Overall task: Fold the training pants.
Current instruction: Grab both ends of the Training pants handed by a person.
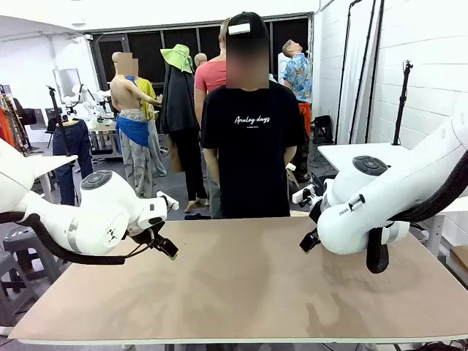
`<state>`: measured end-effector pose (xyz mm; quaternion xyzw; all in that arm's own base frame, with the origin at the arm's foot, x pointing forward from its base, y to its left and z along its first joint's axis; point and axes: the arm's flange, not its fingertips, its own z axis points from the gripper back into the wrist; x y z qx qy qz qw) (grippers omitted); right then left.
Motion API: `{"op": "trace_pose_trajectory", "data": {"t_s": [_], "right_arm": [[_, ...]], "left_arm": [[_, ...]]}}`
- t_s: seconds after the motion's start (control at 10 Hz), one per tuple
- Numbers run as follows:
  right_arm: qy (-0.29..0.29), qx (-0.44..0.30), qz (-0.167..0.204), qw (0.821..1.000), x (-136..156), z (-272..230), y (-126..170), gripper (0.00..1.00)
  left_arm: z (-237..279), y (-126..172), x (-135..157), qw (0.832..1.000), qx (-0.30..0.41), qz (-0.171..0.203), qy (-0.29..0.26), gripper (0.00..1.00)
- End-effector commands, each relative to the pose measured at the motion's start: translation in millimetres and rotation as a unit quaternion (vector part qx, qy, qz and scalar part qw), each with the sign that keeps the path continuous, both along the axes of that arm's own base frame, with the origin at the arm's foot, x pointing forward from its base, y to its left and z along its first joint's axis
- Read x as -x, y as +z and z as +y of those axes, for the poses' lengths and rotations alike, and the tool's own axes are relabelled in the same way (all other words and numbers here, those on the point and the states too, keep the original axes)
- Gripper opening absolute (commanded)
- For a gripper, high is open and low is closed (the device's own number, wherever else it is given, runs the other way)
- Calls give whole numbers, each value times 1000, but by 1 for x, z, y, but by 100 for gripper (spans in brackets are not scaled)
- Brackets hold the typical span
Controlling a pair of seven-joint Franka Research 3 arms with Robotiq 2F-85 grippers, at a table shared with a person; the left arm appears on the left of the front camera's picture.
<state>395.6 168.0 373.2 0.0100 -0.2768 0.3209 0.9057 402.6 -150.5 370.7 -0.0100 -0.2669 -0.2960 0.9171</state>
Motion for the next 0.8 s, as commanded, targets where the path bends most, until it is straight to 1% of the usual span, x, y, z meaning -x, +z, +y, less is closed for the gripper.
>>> {"op": "trace_pose_trajectory", "data": {"t_s": [0.0,0.7], "right_arm": [[0,0,0,1000,0,0,0,100],[0,0,0,1000,0,0,0,100]], "left_arm": [[0,0,0,1000,0,0,0,100],[0,0,0,1000,0,0,0,100]]}}
